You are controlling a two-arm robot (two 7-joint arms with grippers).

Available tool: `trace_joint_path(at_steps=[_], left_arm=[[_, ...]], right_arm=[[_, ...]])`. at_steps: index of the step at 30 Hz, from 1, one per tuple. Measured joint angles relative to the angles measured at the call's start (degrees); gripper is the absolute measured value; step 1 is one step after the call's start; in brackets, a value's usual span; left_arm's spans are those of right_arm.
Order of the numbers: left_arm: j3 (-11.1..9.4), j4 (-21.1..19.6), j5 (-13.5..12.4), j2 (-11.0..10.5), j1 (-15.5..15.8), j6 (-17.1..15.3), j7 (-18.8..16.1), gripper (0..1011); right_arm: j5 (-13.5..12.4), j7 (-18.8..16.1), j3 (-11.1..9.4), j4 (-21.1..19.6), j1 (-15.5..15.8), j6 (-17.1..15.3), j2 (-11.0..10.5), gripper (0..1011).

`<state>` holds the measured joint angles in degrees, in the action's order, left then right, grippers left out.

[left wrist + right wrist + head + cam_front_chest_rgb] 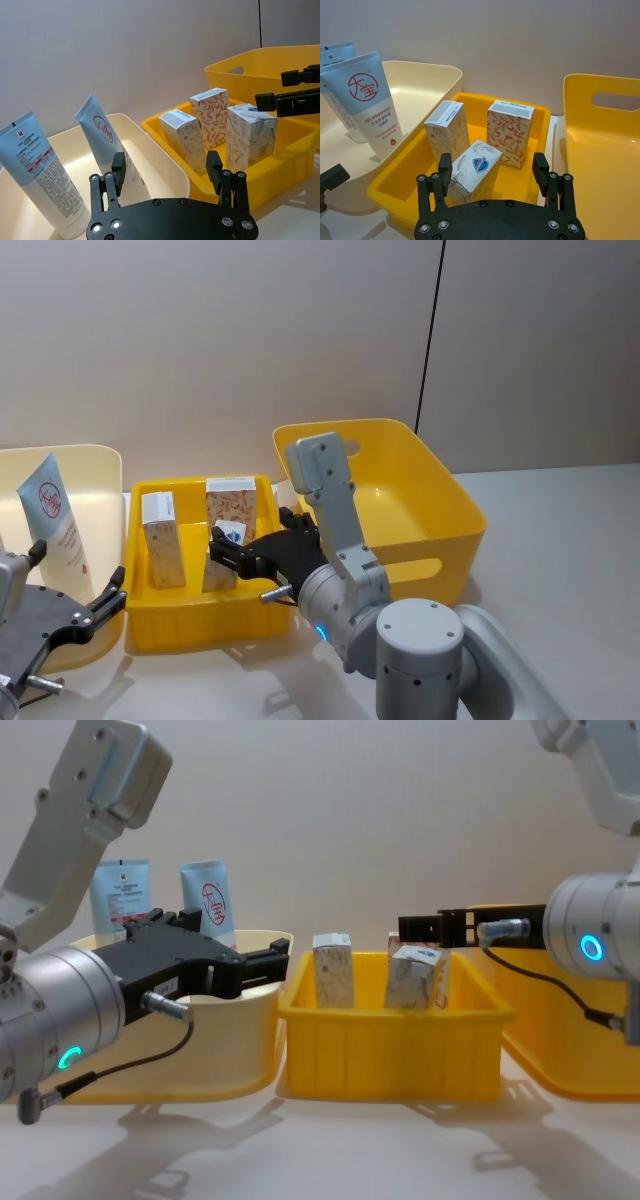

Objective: Bimanual collaborative sorting of washing and personal care products

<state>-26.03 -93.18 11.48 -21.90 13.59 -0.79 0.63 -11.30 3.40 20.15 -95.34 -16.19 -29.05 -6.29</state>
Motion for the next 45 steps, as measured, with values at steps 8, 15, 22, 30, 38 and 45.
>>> trace_joint_path(at_steps=[8, 15, 22, 30, 38, 45], left_arm=[[0.0, 0.0, 0.0, 0.0, 0.0, 0.0, 0.0, 1000], [0.0, 0.0, 0.0, 0.0, 0.0, 0.0, 0.0, 1000], [0.0, 0.0, 0.0, 0.0, 0.0, 0.0, 0.0, 1000], [0.0, 0.0, 0.0, 0.0, 0.0, 0.0, 0.0, 1000], [0.0, 0.0, 0.0, 0.0, 0.0, 0.0, 0.0, 1000], [0.0, 0.0, 0.0, 0.0, 0.0, 0.0, 0.0, 1000]], right_arm=[[-1.0, -1.4, -0.3, 1.1, -1.0, -1.9, 0.9, 1001], [-1.9, -2.9, -0.2, 2.2, -2.0, -3.1, 1.9, 1001], [-1.4, -3.3, 0.4, 3.6, -3.0, -3.6, 2.3, 1001], [1.3, -1.6, 1.3, 5.3, -3.9, -2.7, 2.4, 1001], [3.0, -0.3, 1.7, 6.8, -4.2, -1.8, 2.7, 1001], [3.5, 0.0, 1.9, 8.1, -4.2, -1.9, 3.5, 1001]])
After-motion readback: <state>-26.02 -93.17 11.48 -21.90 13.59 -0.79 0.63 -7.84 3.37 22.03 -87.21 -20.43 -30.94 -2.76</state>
